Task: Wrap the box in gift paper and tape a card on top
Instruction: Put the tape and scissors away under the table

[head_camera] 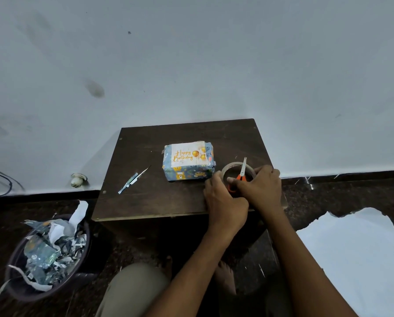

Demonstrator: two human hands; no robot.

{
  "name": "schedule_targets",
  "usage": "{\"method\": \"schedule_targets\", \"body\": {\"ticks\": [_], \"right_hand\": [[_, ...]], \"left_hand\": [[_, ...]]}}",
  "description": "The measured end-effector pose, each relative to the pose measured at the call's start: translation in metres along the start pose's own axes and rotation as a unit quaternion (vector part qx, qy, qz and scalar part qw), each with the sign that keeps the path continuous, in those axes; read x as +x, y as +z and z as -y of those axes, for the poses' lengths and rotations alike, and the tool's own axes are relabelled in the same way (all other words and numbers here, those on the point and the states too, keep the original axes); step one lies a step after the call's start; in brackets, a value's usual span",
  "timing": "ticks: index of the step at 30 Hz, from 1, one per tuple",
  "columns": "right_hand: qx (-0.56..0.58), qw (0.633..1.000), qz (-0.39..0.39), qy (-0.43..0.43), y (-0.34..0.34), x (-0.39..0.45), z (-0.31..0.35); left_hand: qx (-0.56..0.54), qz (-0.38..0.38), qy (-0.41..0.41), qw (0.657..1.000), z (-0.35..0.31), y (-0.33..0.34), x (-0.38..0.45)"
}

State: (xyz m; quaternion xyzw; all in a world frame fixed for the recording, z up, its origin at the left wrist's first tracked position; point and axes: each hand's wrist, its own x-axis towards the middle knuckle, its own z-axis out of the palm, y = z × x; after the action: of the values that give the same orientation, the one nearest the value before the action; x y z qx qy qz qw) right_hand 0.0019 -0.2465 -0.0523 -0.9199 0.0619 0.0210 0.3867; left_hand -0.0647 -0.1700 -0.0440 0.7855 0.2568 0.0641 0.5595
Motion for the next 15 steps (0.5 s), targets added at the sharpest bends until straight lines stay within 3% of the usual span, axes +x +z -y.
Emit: {"method": "schedule_targets", "body": {"ticks": [4, 8, 12, 15], "right_hand": [[0.140, 0.990, -0.012, 0.026, -0.012, -0.010, -0.007], [0.295, 0.953, -0.016, 0.068, -0.021, -0.015, -0.023], [0.436, 0.897, 0.000, 0.081, -0.033, -0.020, -0.041], [0.467, 0.881, 0.001, 0.077, -0.044, -0.030, -0.046]], "left_hand": [[-0.082, 0.024, 0.010, 0.996, 0.003, -0.004, -0.003], [-0.070, 0.075, 0.069, 0.992, 0.009, -0.007, -0.017], [0.060, 0.125, 0.159, 0.978, 0.020, -0.007, -0.029], [0.228, 0.209, 0.245, 0.919, 0.030, 0.003, -0.037]]}}
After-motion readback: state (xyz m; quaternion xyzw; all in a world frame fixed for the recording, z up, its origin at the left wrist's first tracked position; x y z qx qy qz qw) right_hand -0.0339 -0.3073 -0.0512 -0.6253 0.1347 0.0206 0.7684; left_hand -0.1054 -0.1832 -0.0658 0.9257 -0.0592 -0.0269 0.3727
